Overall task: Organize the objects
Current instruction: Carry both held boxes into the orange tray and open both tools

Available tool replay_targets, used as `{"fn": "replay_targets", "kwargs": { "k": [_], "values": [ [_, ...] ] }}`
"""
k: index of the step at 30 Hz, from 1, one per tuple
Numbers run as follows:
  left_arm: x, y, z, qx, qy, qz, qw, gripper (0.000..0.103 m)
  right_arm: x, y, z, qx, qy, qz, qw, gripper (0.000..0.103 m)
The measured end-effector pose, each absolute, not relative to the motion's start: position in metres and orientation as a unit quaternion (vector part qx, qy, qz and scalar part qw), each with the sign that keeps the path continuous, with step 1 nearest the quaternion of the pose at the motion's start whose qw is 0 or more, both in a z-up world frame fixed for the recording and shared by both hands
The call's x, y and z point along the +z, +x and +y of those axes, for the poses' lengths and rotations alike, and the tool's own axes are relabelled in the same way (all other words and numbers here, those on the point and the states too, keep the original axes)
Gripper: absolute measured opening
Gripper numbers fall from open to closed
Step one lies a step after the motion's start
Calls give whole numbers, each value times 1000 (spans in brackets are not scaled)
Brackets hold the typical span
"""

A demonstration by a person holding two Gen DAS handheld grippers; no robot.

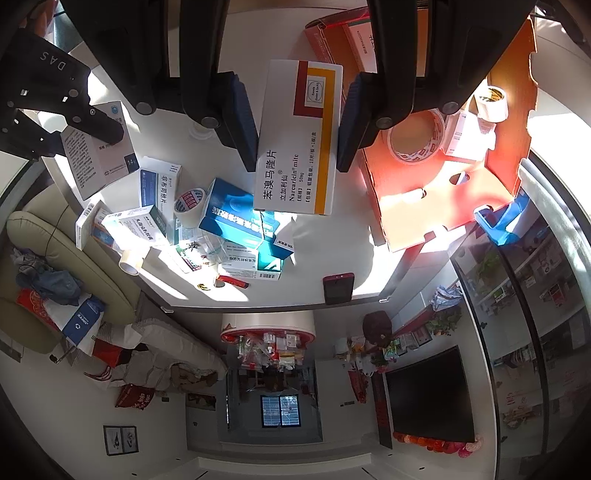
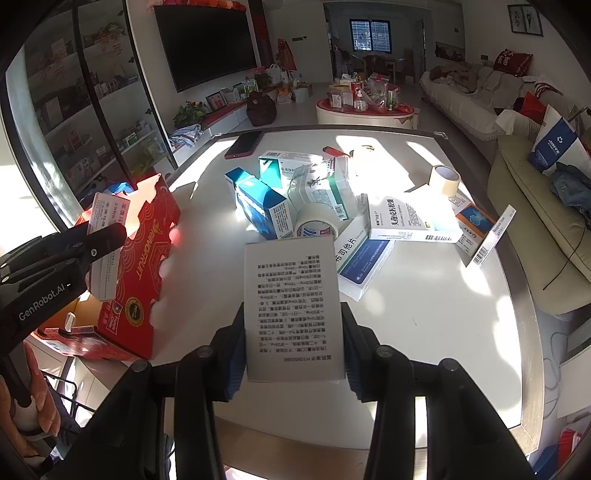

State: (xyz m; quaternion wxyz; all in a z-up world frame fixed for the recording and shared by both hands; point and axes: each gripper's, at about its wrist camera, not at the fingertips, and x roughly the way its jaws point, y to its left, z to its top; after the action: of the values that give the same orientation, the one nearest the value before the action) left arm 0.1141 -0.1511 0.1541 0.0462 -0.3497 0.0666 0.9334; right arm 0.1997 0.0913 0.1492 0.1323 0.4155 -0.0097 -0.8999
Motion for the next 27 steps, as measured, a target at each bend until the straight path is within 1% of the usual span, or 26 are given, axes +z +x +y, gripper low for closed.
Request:
{"fn": "replay_targets", "kwargs": {
  "k": [23, 25, 27],
  "values": [
    [156, 113, -167, 937, -345, 52, 33, 44, 153, 199, 74, -898, 414, 1, 149, 43],
    [157, 114, -173, 938, -343, 45, 30, 44, 155, 197, 71, -896, 415, -5, 157, 43],
    [160, 115, -184, 940, -339, 39, 21, 44, 158, 194, 68, -890, 419, -29, 180, 43]
  ]
}}
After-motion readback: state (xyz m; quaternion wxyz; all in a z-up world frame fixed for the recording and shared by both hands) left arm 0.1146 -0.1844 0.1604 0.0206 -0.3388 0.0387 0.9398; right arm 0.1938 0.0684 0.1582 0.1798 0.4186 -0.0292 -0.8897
